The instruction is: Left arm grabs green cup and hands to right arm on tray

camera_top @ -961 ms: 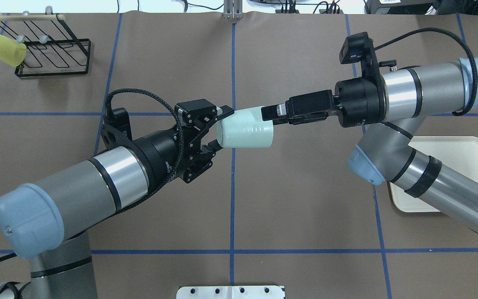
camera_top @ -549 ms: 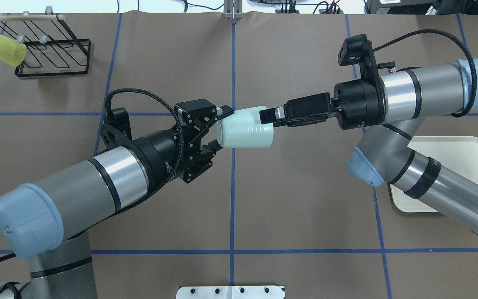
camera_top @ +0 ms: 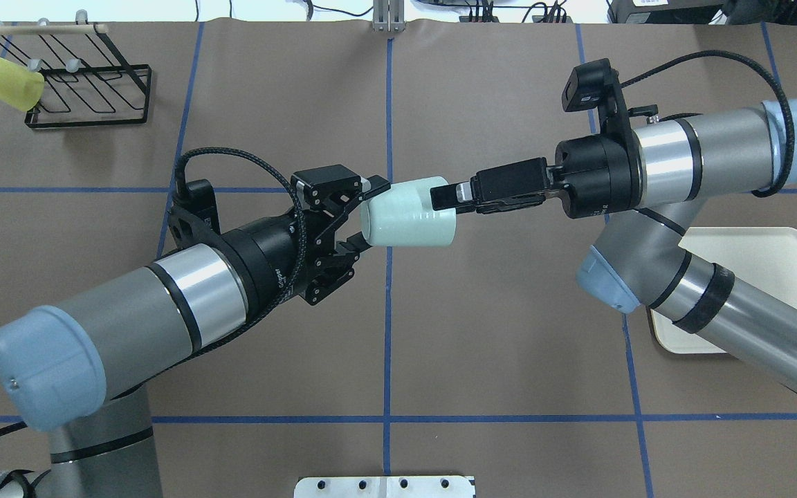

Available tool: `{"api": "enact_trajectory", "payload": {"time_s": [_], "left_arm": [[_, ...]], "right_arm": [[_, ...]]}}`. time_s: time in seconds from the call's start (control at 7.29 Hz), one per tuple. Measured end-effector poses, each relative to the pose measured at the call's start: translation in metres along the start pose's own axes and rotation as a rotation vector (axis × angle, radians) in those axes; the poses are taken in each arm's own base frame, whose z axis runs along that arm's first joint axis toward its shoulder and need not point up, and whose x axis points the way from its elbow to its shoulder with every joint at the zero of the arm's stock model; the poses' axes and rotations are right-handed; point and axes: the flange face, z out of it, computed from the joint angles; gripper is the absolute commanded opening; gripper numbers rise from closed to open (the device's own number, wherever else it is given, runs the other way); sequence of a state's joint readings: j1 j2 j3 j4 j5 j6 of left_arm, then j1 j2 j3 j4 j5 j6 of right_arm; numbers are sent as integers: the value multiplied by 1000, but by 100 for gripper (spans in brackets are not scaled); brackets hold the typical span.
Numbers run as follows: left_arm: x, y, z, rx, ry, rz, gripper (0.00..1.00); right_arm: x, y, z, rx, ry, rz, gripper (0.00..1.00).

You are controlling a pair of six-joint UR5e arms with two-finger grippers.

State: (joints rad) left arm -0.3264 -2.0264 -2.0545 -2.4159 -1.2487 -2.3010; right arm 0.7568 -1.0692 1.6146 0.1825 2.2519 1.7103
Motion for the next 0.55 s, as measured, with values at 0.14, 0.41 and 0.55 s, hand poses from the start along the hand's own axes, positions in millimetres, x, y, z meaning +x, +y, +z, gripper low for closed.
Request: {"api": "enact_trajectory", "payload": {"time_s": [0.14, 0.41, 0.55], "left_arm": [[0, 0, 0, 0, -1, 0, 18], [-1, 0, 0, 0, -1, 0, 18], [-1, 0, 0, 0, -1, 0, 18]], "right_arm": [[0, 0, 0, 0, 0, 0, 54], [0, 0, 0, 0, -1, 0, 45], [0, 0, 0, -1, -1, -1, 44]]}}
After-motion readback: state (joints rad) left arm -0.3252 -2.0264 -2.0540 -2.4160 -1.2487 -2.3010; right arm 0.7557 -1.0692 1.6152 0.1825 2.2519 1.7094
